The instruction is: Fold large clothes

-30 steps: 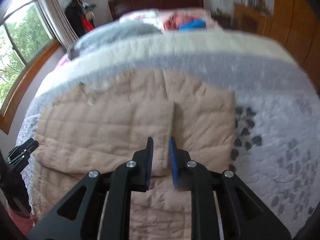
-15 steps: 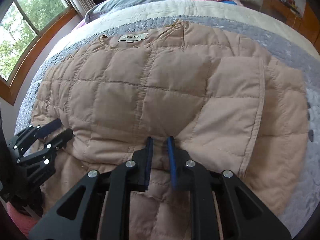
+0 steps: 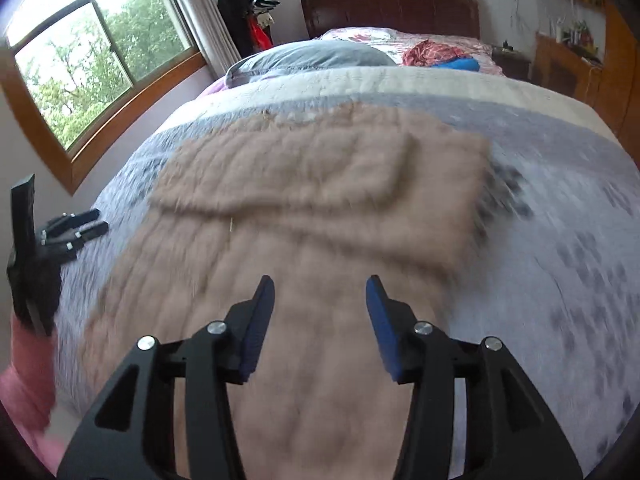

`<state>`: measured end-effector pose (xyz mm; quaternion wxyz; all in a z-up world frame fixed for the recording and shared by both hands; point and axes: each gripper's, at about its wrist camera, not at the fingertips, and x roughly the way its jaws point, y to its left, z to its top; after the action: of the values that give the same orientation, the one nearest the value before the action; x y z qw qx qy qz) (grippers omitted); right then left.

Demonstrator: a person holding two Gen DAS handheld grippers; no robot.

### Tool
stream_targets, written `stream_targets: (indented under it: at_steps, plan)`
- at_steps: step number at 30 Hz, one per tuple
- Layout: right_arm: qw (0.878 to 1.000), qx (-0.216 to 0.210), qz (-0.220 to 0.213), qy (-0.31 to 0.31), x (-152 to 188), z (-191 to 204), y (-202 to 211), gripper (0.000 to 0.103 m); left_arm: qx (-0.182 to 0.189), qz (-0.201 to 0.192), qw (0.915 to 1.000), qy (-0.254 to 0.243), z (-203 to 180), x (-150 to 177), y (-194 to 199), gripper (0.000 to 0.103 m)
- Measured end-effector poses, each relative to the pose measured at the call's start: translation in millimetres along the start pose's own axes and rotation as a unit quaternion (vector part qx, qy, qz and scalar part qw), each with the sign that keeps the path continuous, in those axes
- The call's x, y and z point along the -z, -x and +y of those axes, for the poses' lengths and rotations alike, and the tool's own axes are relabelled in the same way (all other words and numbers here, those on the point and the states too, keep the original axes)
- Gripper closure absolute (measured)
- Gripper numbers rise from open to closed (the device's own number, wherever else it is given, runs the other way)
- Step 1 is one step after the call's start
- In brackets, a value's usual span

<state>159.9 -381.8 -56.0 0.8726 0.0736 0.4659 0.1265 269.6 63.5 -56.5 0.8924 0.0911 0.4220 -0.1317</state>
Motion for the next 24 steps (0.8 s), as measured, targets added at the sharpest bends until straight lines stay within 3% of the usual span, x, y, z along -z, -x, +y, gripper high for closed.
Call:
stream_targets:
  at_steps: [5,7,9,15,19,21,23,24]
  plan:
    - [0.999,-0.005,0.014,-0.035,85,-17,35,0.048,-0.026,0.052,0.9964,0.062,37,93,28,0.033]
    - [0.998,-0.014,0.028,-0.057,113,-23,37,0.048,-0.013,0.057,0.9938,0.095,45,120,34,0.032]
    - [0.997,-0.017,0.038,-0.068,134,-26,37,0.048,0.024,0.061,0.9897,0.127,49,144,37,0.031]
    - [0.994,-0.036,0.052,-0.088,163,-30,24,0.048,0.075,0.072,0.9813,0.162,45,166,21,0.031]
    - [0.994,-0.037,0.051,-0.091,167,-28,14,0.047,0.076,0.064,0.9822,0.160,36,167,17,0.029]
    - [0.994,-0.043,0.056,-0.084,164,-22,11,0.067,0.080,0.061,0.9829,0.155,30,166,17,0.034]
    - [0.994,-0.043,0.061,-0.079,163,-16,8,0.080,0.090,0.064,0.9834,0.144,24,164,16,0.059]
    - [0.995,-0.038,0.062,-0.073,162,-12,8,0.085,0.095,0.064,0.9826,0.146,22,164,16,0.064]
